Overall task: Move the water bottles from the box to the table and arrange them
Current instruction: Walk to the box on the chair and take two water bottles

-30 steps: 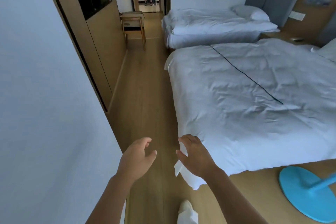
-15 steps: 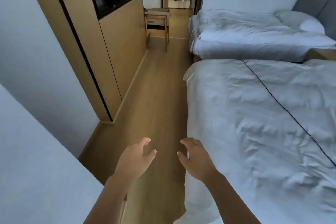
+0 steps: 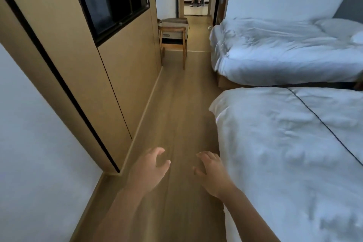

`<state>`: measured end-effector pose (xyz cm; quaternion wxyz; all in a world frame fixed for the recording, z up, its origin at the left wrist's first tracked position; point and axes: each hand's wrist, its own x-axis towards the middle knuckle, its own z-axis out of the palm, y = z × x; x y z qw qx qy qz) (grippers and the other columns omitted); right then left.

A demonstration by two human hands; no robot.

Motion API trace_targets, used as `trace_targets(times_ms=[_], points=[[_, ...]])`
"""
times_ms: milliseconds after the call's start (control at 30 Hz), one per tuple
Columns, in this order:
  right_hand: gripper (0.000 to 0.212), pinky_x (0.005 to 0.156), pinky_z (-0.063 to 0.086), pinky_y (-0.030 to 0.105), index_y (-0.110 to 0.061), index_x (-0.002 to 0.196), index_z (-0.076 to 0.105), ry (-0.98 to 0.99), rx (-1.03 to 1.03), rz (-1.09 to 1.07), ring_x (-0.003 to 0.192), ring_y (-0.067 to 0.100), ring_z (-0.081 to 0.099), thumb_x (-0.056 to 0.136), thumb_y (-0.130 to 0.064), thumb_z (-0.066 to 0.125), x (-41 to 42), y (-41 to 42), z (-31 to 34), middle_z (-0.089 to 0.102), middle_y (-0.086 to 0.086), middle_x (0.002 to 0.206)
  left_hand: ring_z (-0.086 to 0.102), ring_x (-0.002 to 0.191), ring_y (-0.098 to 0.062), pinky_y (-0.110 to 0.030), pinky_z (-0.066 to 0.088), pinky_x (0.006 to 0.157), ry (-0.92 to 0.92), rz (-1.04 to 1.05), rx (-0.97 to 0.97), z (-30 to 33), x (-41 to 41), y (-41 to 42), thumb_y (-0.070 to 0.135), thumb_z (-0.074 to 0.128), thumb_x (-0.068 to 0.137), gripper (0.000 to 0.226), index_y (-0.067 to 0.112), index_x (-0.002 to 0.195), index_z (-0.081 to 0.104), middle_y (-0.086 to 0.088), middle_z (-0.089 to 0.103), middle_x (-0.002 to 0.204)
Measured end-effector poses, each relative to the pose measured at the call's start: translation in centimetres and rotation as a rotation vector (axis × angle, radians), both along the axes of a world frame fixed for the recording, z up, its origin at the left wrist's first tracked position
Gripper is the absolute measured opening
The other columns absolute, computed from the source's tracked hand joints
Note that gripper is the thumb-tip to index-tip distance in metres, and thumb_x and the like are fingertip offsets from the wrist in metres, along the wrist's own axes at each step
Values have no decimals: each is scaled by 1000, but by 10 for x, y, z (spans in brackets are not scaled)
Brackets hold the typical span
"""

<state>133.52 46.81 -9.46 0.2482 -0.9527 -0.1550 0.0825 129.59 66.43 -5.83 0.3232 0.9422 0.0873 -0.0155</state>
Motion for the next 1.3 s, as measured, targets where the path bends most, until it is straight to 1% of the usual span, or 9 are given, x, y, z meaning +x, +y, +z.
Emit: trace_targets(times_ms=[167, 367, 467, 533, 600, 700, 867, 1100, 1300], points=[[31, 96, 38, 28, -12, 117, 51, 34, -24, -46, 117, 19, 42, 91, -29, 49, 95, 17, 5, 49, -1, 121, 48, 119, -7, -29, 43, 98, 49, -54, 26, -2, 109, 20, 39, 53, 93, 44, 24, 134, 47, 9, 50, 133], [39, 101, 36, 26, -12, 127, 49, 30, 40, -104, 121, 17, 42, 92, -29, 50, 222, 17, -4, 49, 0, 130, 49, 109, -4, -24, 42, 90, 45, -85, 34, -17, 245, 24, 39, 55, 91, 42, 24, 130, 50, 11, 51, 130], [33, 98, 40, 27, -11, 120, 52, 39, 50, -89, 117, 18, 45, 92, -29, 51, 308, 15, -8, 51, 0, 124, 48, 102, -2, -22, 38, 84, 28, -56, 27, -23, 330, 20, 37, 57, 91, 41, 23, 129, 51, 9, 52, 128], [30, 96, 42, 28, -13, 116, 53, 37, 45, -71, 114, 19, 47, 92, -29, 51, 362, 12, -5, 52, -1, 120, 48, 105, -4, -22, 38, 86, 32, -35, 0, -20, 381, 16, 34, 58, 91, 40, 22, 128, 52, 8, 51, 129], [35, 100, 41, 29, -15, 124, 50, 29, 42, -60, 118, 18, 45, 93, -30, 50, 422, 7, 1, 50, -2, 128, 49, 108, -8, -23, 38, 89, 40, 4, -52, -15, 435, 11, 30, 60, 90, 39, 20, 128, 52, 5, 51, 130], [41, 101, 39, 28, -15, 130, 47, 5, 27, -51, 120, 18, 43, 91, -30, 51, 501, 1, 10, 48, -1, 133, 53, 110, -14, -20, 37, 86, 13, 55, -70, -7, 506, 8, 25, 63, 88, 38, 15, 125, 55, -1, 56, 127], [49, 102, 36, 30, -16, 139, 38, -2, -54, 50, 126, 20, 37, 93, -31, 48, 602, 4, 13, 40, 0, 142, 55, 115, -18, -27, 43, 93, 33, 102, -47, -12, 597, 9, 26, 65, 87, 40, 15, 124, 57, -3, 58, 127], [50, 104, 35, 31, -18, 139, 38, -24, -118, 87, 127, 19, 36, 93, -34, 48, 748, 24, 6, 40, -1, 140, 54, 115, -19, -27, 43, 93, 19, 56, 9, -27, 746, 31, 28, 65, 85, 41, 15, 123, 58, -3, 57, 126], [50, 103, 36, 29, -21, 139, 38, -42, -102, 27, 127, 16, 36, 93, -36, 48, 894, 58, 11, 40, -4, 141, 54, 115, -18, -27, 44, 92, -15, -7, 39, -16, 914, 67, 33, 63, 86, 44, 18, 126, 55, 0, 54, 130]])
